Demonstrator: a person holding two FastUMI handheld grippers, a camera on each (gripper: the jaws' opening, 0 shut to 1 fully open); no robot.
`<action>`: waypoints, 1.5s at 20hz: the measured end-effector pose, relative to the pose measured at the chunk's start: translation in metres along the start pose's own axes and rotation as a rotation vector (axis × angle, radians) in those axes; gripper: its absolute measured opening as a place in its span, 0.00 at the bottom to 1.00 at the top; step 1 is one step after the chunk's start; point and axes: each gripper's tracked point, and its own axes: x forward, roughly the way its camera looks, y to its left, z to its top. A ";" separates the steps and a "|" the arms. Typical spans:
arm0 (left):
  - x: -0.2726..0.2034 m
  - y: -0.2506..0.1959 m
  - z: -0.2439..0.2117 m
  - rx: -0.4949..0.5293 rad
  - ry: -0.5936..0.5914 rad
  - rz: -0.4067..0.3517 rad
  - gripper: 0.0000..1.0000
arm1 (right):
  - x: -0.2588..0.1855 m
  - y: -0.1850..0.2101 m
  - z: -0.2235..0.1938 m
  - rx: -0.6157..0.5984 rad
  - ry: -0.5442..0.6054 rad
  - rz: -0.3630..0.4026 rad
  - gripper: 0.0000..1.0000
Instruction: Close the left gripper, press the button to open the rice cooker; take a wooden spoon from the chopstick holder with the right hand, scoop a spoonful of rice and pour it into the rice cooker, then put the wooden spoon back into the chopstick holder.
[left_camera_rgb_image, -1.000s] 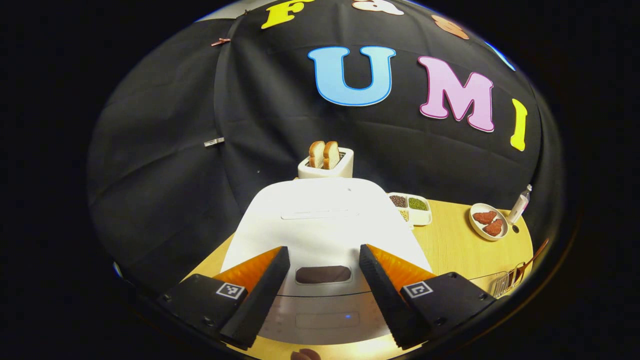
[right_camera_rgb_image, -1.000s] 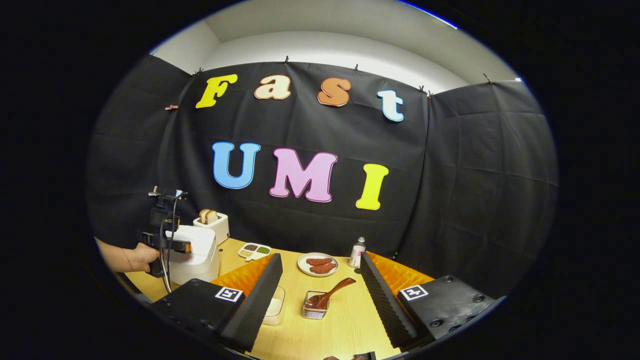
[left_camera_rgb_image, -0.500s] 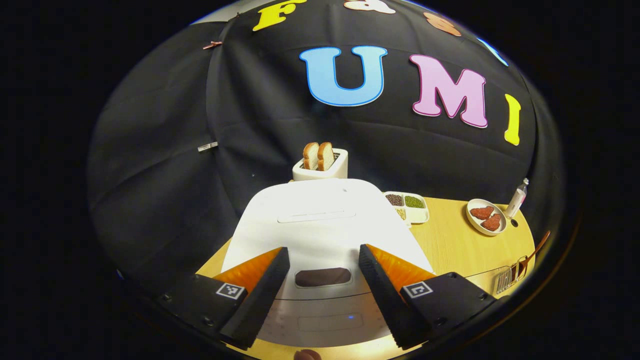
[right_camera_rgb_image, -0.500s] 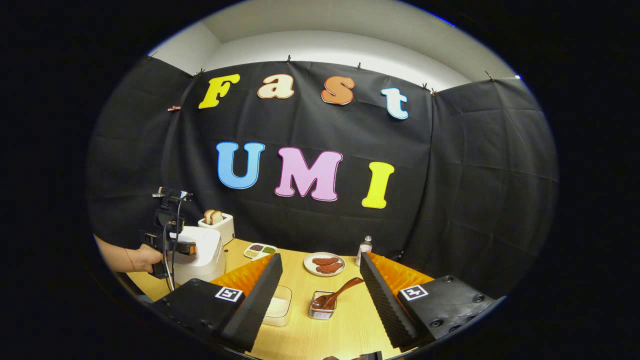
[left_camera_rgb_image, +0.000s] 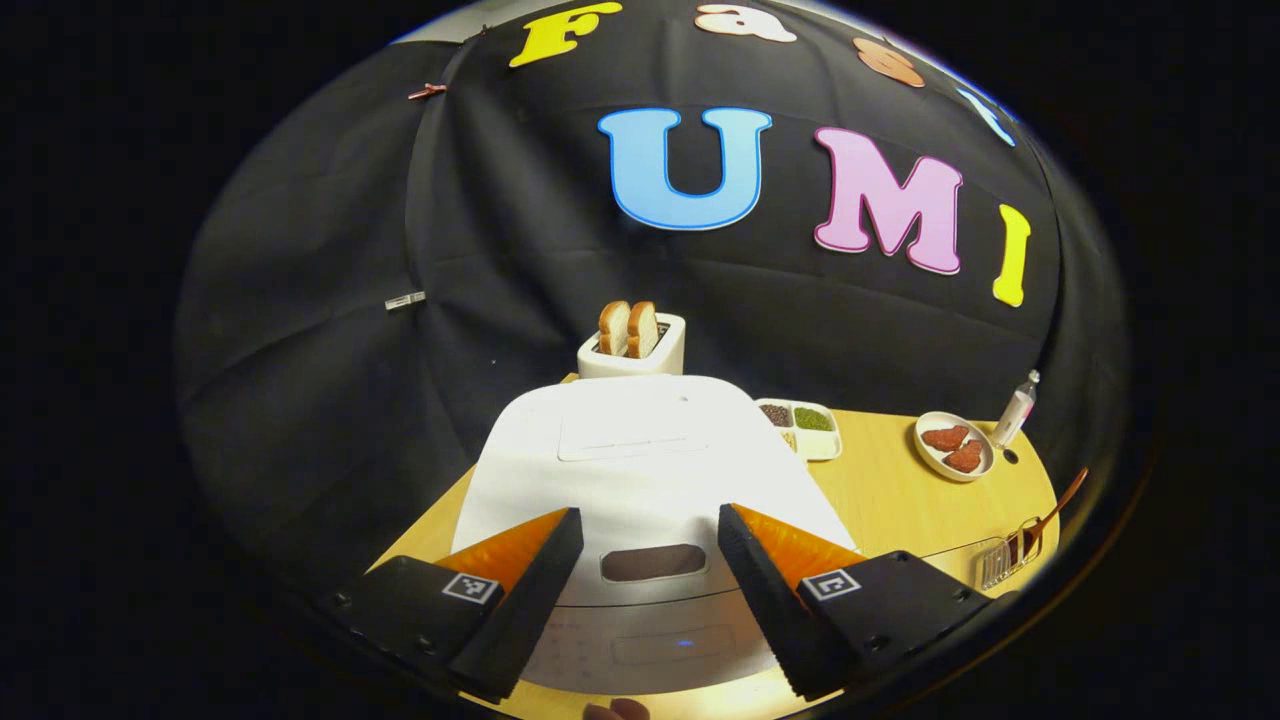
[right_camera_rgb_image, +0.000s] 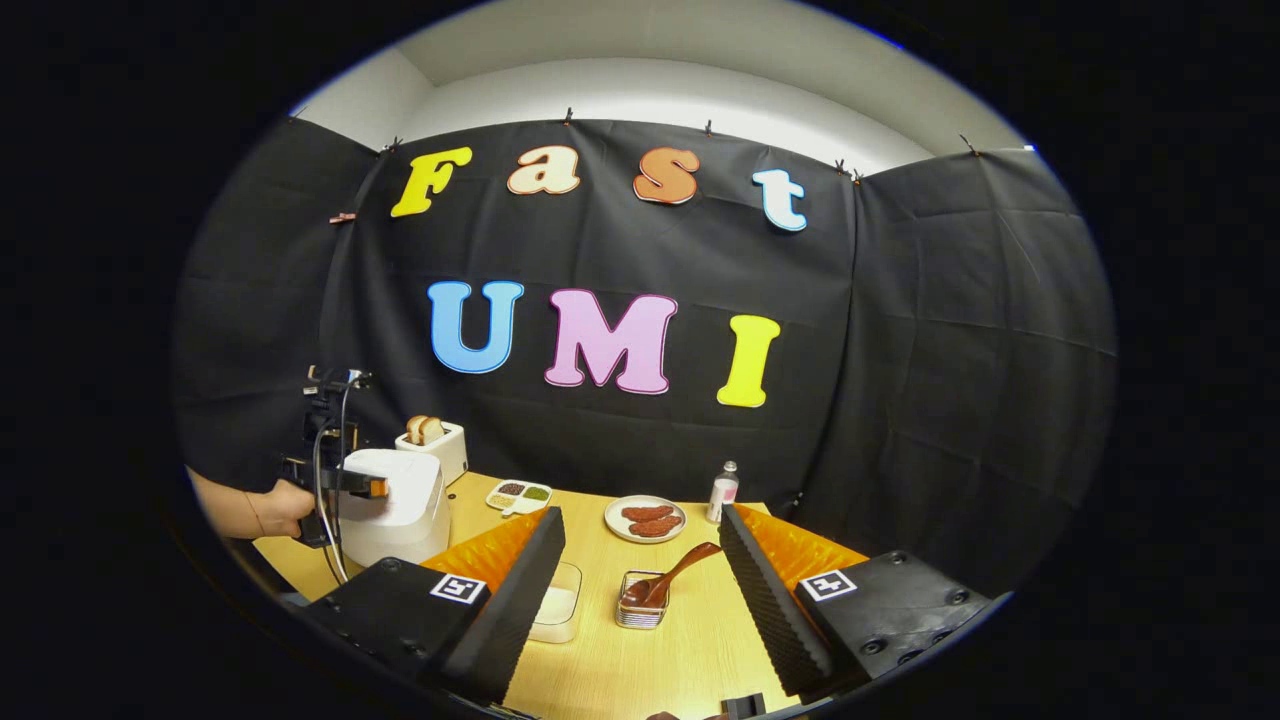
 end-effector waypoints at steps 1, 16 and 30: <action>-0.003 0.000 0.004 -0.002 -0.015 -0.009 0.94 | -0.001 -0.001 0.000 0.000 0.001 -0.002 0.98; -0.168 -0.024 0.083 0.071 -0.352 -0.205 0.94 | 0.008 0.031 0.016 0.000 -0.044 0.029 0.98; -0.313 -0.013 0.086 0.066 -0.494 -0.299 0.94 | 0.014 0.042 0.040 0.025 -0.109 0.013 0.98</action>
